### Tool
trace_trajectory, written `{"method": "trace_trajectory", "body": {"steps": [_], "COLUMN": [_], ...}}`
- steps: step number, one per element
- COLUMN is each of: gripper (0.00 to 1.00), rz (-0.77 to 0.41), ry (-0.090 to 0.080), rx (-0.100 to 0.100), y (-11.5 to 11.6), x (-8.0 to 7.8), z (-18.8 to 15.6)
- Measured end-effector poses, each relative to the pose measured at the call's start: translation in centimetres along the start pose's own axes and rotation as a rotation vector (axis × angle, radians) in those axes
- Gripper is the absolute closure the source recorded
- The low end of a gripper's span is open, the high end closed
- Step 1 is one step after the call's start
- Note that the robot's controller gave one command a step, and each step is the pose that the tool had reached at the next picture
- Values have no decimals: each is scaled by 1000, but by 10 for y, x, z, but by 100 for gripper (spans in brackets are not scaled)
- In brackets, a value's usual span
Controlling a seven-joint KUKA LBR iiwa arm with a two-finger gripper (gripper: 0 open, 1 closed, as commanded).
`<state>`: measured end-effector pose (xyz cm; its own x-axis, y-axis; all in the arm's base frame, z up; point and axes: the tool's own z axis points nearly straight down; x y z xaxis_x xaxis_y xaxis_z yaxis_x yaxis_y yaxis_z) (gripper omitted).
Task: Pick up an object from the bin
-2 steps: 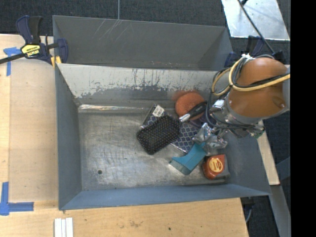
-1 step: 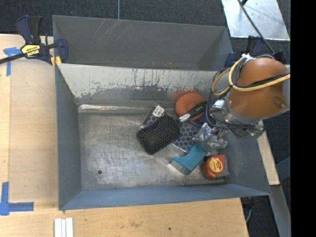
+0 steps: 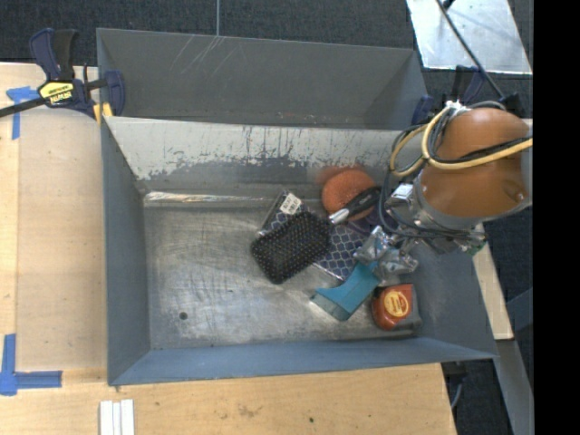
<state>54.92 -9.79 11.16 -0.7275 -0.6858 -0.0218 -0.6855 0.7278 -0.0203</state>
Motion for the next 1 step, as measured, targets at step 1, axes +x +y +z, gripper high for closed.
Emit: {"method": "trace_trajectory", "body": {"steps": [1], "gripper": [100], "rz": [0], "ry": [0], "rx": [0], "y": [0], "x": [0], "z": [0]}}
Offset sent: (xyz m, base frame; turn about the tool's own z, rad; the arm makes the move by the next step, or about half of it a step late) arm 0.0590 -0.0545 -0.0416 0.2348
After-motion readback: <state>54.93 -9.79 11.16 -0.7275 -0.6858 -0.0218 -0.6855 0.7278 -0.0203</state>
